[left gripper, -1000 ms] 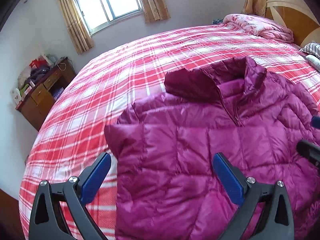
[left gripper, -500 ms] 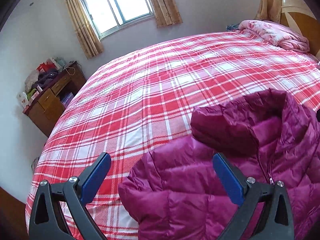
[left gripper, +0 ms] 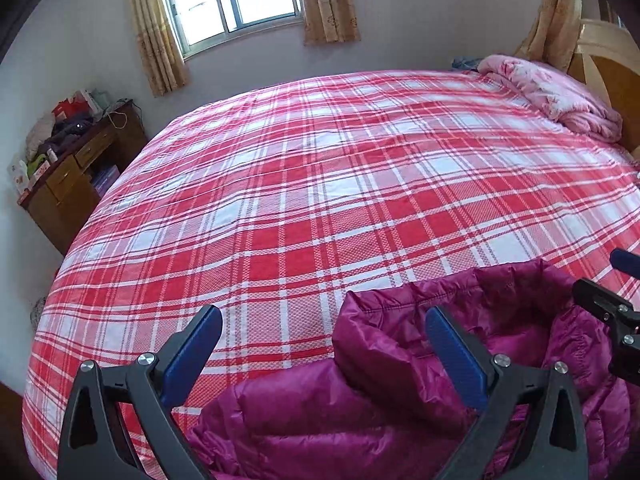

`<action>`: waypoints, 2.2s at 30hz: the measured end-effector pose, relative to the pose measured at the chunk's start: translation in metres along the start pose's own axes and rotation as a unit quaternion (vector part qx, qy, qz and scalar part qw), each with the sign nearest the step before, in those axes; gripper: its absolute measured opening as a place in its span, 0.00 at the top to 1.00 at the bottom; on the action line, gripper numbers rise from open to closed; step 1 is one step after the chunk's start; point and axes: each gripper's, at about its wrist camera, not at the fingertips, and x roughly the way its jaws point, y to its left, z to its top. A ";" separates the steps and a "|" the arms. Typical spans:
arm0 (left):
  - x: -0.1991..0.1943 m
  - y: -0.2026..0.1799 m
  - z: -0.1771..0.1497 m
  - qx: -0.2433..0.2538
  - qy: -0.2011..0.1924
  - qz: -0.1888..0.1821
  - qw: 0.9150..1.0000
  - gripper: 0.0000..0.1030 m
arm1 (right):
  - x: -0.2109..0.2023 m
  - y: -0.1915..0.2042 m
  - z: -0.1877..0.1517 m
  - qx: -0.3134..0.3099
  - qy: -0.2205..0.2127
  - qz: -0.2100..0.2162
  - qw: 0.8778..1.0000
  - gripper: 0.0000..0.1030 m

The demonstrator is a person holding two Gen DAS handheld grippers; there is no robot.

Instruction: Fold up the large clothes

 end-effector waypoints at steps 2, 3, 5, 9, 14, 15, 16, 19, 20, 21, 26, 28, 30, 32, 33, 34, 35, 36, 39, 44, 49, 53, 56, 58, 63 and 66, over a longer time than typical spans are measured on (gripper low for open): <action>0.016 -0.008 0.000 0.011 0.009 0.010 1.000 0.01 | 0.010 0.004 0.004 -0.013 0.015 -0.003 1.000 0.20; 0.022 -0.009 -0.001 0.013 0.015 0.006 1.000 0.01 | 0.015 0.007 0.004 -0.024 0.023 -0.004 0.999 0.20; 0.030 -0.012 -0.005 0.019 0.023 0.000 1.000 0.01 | 0.024 0.013 0.003 -0.052 0.039 -0.011 0.998 0.20; 0.027 -0.017 -0.018 0.042 0.021 -0.019 0.999 0.34 | 0.029 0.013 -0.005 -0.084 0.059 -0.027 0.994 0.53; 0.020 -0.016 -0.030 0.054 0.030 -0.038 0.997 0.79 | 0.021 0.001 -0.019 -0.068 0.064 -0.024 0.995 0.87; 0.016 -0.015 -0.033 0.059 0.025 -0.036 0.997 0.83 | 0.018 0.000 -0.022 -0.067 0.062 -0.023 0.996 0.87; 0.013 -0.013 -0.036 0.061 0.022 -0.034 0.997 0.84 | 0.015 -0.001 -0.024 -0.067 0.060 -0.025 0.996 0.88; 0.006 -0.006 -0.046 0.056 0.018 -0.036 0.998 0.86 | 0.011 -0.007 -0.032 -0.062 0.057 -0.027 0.996 0.89; 0.005 -0.005 -0.049 0.056 0.019 -0.035 0.998 0.87 | 0.012 -0.009 -0.035 -0.059 0.058 -0.027 0.996 0.89; 0.005 -0.005 -0.052 0.059 0.017 -0.030 0.998 0.87 | 0.013 -0.011 -0.037 -0.056 0.060 -0.027 0.996 0.90; 0.003 -0.004 -0.064 0.064 0.015 -0.029 0.997 0.88 | 0.018 -0.019 -0.049 -0.039 0.063 -0.023 0.997 0.90; 0.003 -0.005 -0.070 0.067 0.016 -0.028 0.997 0.88 | 0.019 -0.022 -0.054 -0.034 0.063 -0.020 0.997 0.90; 0.004 -0.006 -0.074 0.071 0.016 -0.024 0.997 0.88 | 0.021 -0.024 -0.060 -0.027 0.063 -0.017 0.998 0.90; 0.004 -0.005 -0.076 0.068 0.014 -0.022 0.997 0.88 | 0.021 -0.025 -0.064 -0.023 0.058 -0.017 0.998 0.90; 0.002 -0.004 -0.077 0.062 0.012 -0.024 0.998 0.87 | 0.021 -0.025 -0.066 -0.023 0.055 -0.018 0.998 0.90; 0.001 -0.003 -0.077 0.058 0.015 -0.028 0.998 0.87 | 0.022 -0.025 -0.067 -0.023 0.053 -0.020 0.998 0.90; -0.001 -0.002 -0.076 0.054 0.019 -0.031 0.998 0.87 | 0.022 -0.024 -0.068 -0.022 0.051 -0.021 0.998 0.90; -0.006 0.000 -0.076 0.048 0.017 -0.035 0.998 0.85 | 0.023 -0.024 -0.069 -0.020 0.049 -0.022 0.998 0.90; -0.027 0.005 -0.072 0.039 -0.009 -0.033 0.999 0.76 | 0.025 -0.025 -0.072 -0.017 0.041 -0.021 0.999 0.90; -0.076 0.024 -0.053 -0.014 -0.108 -0.010 0.994 0.13 | 0.025 -0.024 -0.077 -0.021 0.024 -0.024 0.999 0.90; -0.074 0.010 -0.021 -0.023 -0.120 -0.018 0.992 0.13 | 0.026 -0.027 -0.079 -0.012 0.018 -0.013 1.000 0.90; -0.029 -0.025 -0.019 0.023 -0.069 0.020 0.997 0.13 | 0.024 -0.033 -0.080 0.004 0.012 0.006 1.000 0.90; -0.001 -0.026 -0.043 0.015 -0.022 0.017 0.999 0.13 | 0.022 -0.034 -0.080 0.007 0.008 0.011 1.000 0.90; 0.009 -0.027 -0.061 0.021 -0.009 0.016 1.000 0.13 | 0.017 -0.035 -0.080 0.009 0.001 0.015 1.000 0.89; 0.017 -0.026 -0.072 0.014 0.000 0.015 1.000 0.13 | -0.029 -0.029 -0.074 0.024 -0.057 0.002 0.998 0.62; 0.023 -0.029 -0.073 0.016 0.002 0.014 1.000 0.13 | -0.043 -0.017 -0.059 0.035 -0.071 0.021 0.997 0.59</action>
